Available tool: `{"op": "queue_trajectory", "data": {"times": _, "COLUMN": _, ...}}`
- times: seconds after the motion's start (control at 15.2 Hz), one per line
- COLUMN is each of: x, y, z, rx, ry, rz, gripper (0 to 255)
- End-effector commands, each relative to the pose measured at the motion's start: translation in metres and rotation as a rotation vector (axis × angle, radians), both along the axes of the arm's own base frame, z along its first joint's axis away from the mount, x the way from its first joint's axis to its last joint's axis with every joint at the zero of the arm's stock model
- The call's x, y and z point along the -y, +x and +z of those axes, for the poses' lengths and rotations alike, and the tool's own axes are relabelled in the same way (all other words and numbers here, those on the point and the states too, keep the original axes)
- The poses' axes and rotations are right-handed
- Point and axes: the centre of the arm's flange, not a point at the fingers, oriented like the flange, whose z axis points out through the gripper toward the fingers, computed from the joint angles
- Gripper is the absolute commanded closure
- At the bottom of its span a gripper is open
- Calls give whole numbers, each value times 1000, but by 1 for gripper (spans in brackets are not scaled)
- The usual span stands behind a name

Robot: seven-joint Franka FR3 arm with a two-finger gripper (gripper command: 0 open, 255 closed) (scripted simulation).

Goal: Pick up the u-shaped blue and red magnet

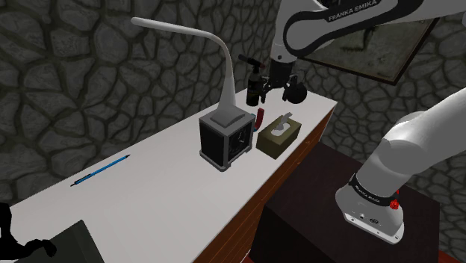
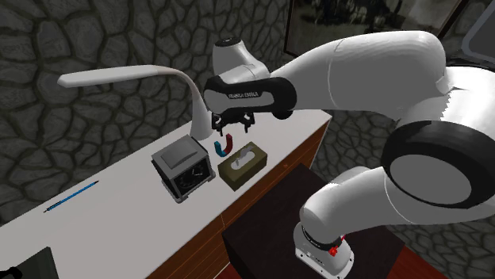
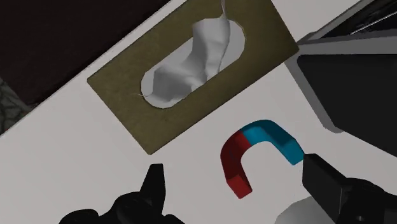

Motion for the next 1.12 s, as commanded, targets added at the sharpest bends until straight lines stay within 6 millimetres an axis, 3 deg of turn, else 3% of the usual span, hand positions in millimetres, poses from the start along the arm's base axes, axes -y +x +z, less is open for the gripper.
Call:
{"op": "queue_trajectory", "data": {"times": 0.0, "x": 4, "y": 16, "z": -19, "rx": 17, "ry": -6, "rz": -63, "gripper": 0}}
{"op": "queue_trajectory", "data": {"times": 0.26, "x": 11, "y": 50, "z": -49, "rx": 44, "ry": -17, "rz": -172, "gripper": 0}}
{"op": "queue_trajectory", "data": {"times": 0.86, "x": 11, "y": 50, "z": -89, "rx": 44, "ry": -17, "rz": -172, "gripper": 0}}
{"op": "queue_trajectory", "data": {"times": 0.92, "x": 11, "y": 49, "z": -89, "rx": 44, "ry": -18, "rz": -172, "gripper": 255}}
{"op": "queue_trajectory", "data": {"times": 1.06, "x": 11, "y": 49, "z": -89, "rx": 44, "ry": -17, "rz": -172, "gripper": 255}}
